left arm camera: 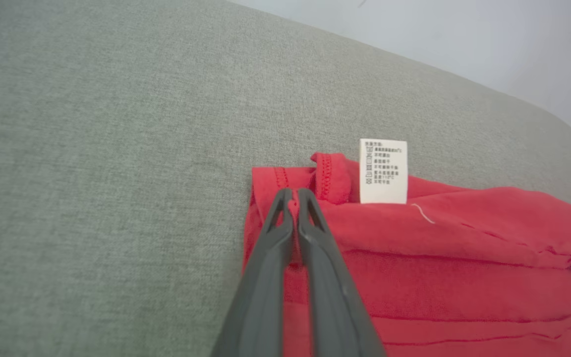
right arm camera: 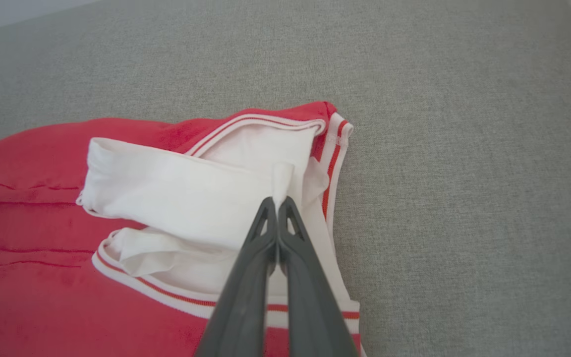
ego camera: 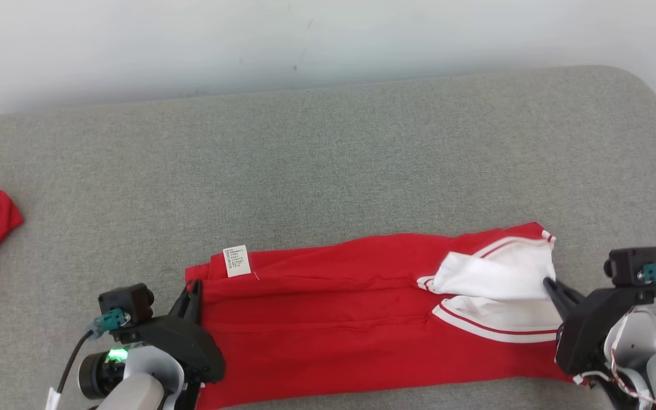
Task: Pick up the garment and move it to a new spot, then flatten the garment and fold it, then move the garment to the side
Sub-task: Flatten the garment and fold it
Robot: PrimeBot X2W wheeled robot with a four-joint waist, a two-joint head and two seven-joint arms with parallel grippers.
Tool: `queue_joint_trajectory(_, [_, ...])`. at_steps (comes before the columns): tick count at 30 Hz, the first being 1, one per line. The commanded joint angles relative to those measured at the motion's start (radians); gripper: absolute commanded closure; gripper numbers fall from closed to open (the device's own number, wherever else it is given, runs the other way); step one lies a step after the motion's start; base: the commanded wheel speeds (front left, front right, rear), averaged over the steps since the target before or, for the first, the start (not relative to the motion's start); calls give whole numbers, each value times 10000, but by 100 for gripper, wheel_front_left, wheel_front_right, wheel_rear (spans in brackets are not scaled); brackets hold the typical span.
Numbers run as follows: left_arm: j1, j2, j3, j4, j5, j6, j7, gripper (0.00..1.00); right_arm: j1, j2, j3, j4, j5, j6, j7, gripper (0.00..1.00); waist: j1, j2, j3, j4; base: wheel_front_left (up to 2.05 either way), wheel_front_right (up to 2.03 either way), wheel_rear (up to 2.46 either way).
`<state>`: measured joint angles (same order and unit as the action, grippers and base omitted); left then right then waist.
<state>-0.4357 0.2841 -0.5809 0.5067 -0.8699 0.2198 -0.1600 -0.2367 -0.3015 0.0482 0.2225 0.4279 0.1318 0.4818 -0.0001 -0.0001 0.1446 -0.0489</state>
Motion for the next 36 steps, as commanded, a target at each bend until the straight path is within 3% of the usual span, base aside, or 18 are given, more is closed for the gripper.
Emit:
queue_joint_trajectory(1, [200,-34,0,49,-36,38,-80,0,233,48,-12,-116,-118,-25,92,100,1,1,-40,-17,0,0,0])
queue_joint_trajectory(4, [322,-77,-16,85,-34,57,-205,0,511,158,-41,-238,-267,-23,257,100,1,1,-126,-42,0,0,0])
queue_joint_trajectory(5, [387,-90,-22,87,-46,54,-239,0,588,180,-62,-265,-289,-23,277,73,1,1,-161,-50,0,0,0])
queue_joint_trajectory(6, [437,-96,-6,76,-56,40,-310,0,656,181,-79,-299,-318,-23,336,31,1,1,-203,-53,0,0,0])
queue_joint_trajectory(7, [496,-85,18,56,-50,3,-405,0,712,193,-91,-322,-349,-25,351,0,1,1,-260,-59,0,0,0])
queue_joint_trajectory(14, [1086,89,425,-486,516,-266,-1008,0,1238,48,-176,-540,-521,-23,762,0,1,1,-684,24,0,0,0])
queue_joint_trajectory(17, [1531,28,1360,-1535,1430,-377,-1050,0,1454,188,-575,-781,-375,-23,762,0,1,1,-901,123,0,0,0])
queue_joint_trajectory(26, [3717,-1065,4395,-3950,4485,-1364,-1044,0,1203,592,-1590,-812,-471,-23,1230,0,1,1,-1232,365,0,0,0])
queue_joint_trajectory(36, [4276,-2006,6285,-4228,5910,-2677,-1045,0,-95,855,-2281,841,-921,-23,1505,0,1,1,-834,734,0,0,0])
